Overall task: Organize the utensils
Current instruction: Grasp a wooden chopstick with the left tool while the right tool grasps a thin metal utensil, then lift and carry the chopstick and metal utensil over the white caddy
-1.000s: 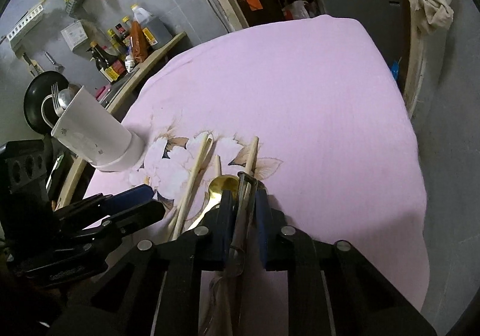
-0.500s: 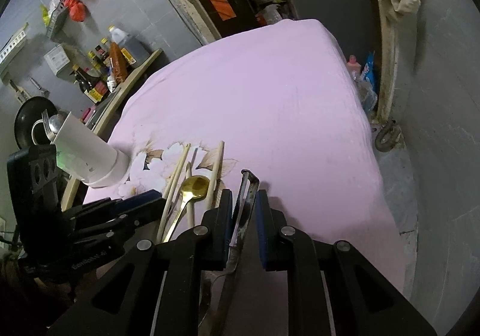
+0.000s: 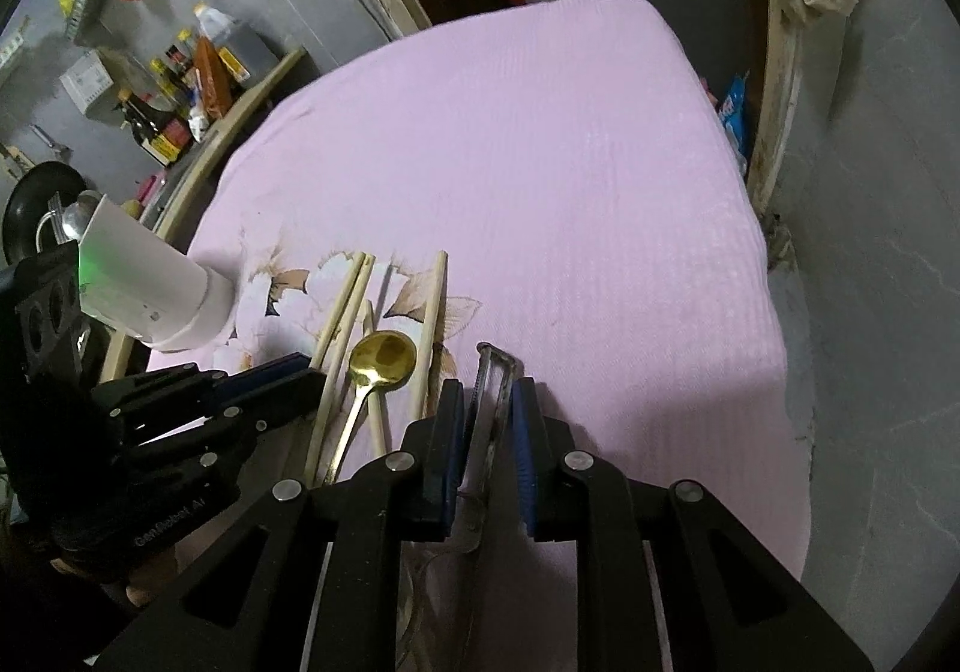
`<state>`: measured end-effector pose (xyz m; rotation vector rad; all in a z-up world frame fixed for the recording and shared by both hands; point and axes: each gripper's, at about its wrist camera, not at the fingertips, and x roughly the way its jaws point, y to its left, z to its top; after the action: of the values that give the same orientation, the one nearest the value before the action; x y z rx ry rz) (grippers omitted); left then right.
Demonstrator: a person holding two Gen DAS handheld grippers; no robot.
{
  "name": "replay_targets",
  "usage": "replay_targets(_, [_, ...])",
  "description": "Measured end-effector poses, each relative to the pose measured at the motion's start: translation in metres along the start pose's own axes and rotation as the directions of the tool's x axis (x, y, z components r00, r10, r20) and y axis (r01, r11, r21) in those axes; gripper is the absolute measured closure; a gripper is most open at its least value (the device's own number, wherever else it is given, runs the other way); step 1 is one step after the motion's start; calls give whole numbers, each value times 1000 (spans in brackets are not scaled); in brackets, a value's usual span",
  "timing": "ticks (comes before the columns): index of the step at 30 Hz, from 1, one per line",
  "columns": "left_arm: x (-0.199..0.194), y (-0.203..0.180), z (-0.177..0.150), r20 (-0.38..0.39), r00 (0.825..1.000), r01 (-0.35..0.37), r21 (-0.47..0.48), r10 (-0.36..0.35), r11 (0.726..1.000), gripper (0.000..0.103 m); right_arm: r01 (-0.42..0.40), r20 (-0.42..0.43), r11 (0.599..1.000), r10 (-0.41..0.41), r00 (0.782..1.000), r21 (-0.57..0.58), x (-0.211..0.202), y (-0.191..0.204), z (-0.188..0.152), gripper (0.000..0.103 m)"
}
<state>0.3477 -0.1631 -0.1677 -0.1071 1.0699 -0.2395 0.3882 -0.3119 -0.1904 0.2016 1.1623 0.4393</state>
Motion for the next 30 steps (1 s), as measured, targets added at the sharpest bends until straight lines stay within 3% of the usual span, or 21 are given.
replay_targets(7, [-7, 17, -2, -13, 999, 45, -107, -46, 993, 98, 14, -58, 999, -11, 998, 50, 2, 1, 3, 90])
replay_targets(15, [-52, 26, -19, 111, 990, 101, -138, -86, 985, 98, -4, 50, 999, 2, 999, 51, -30, 10, -12, 92])
replay_targets(22, [-112, 38, -33, 304, 949, 144, -173, -86, 974, 98, -8, 215, 1000, 5, 977, 15, -78, 28, -20, 92])
replay_targets(30, [-171, 58, -22, 445, 895, 139, -194, -39, 971, 98, -9, 349, 997, 37, 936, -82, -123, 71, -18, 92])
